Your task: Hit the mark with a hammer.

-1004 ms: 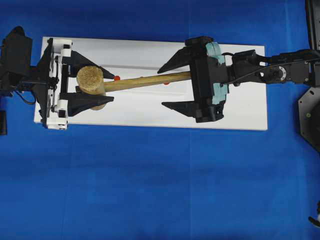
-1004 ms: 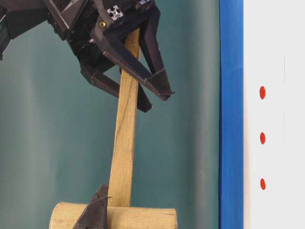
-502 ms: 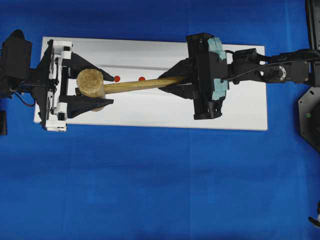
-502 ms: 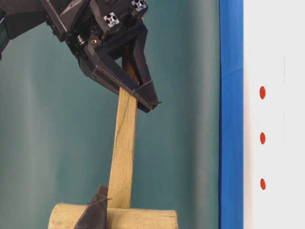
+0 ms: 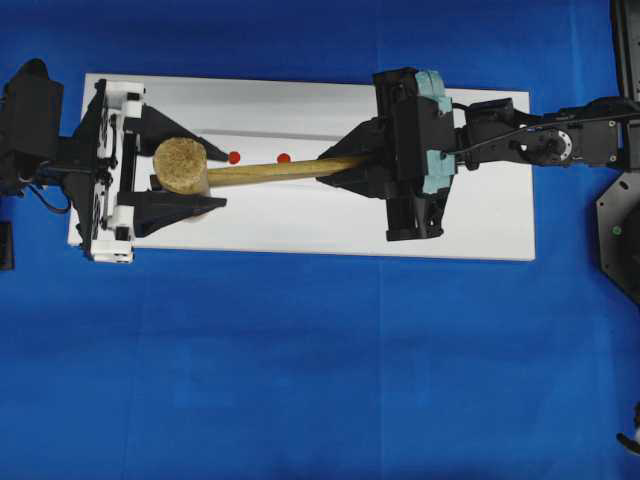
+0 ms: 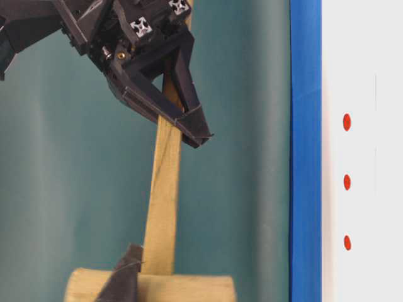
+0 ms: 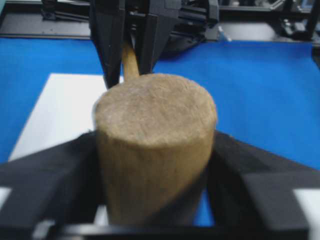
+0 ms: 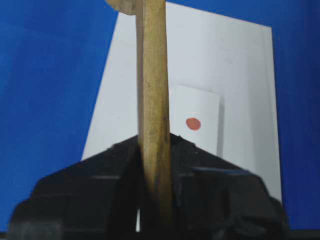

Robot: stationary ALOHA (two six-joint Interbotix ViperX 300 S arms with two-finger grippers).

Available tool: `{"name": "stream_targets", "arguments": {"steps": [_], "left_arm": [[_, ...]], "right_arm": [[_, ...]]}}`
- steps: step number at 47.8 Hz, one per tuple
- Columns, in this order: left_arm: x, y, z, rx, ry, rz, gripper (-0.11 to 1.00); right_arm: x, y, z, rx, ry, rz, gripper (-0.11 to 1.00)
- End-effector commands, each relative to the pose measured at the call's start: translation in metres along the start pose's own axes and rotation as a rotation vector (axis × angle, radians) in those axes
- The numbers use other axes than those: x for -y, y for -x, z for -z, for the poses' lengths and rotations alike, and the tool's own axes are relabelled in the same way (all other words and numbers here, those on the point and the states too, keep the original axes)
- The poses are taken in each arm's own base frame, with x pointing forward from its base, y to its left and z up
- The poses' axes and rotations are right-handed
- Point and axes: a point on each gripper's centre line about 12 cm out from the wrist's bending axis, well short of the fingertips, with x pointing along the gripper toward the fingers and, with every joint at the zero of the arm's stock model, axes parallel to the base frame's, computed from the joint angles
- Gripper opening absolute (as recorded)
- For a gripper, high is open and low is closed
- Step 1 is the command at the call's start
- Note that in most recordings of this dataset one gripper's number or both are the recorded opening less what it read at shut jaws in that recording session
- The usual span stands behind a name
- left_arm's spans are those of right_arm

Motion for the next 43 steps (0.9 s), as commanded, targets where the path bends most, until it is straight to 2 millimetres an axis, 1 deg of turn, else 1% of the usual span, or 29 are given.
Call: {"name": "stream_targets", "arguments": {"steps": [1,4,6,13,18,43], "left_arm": [[0.002,0.0,-0.016,0.05,0.004,0.006,0.69],[0.001,0.0,-0.016,0.05,0.003,0.005,0.84],[0.002,0.0,-0.016,0.05,0.003,0.006,0.9],[0.002,0.005,-0.016,0.057,0.0,0.006,0.86],[0.001,0.015,-0.015,0.066,0.001,0.005,0.86],[0.001,0.091,-0.002,0.032,-0.003,0.006,0.86]], "right_arm": [[0.003,0.007,-0.017,0.05,-0.021,0.008,0.02],[0.002,0.007,-0.017,0.048,-0.028,0.002,0.02],[0.002,0.007,-0.016,0.044,-0.033,-0.001,0.02],[0.0,0.007,-0.015,0.04,-0.051,-0.012,0.02],[0.0,0.009,-0.015,0.037,-0.054,-0.017,0.02],[-0.003,0.031,0.0,0.032,-0.112,-0.03,0.02]]}}
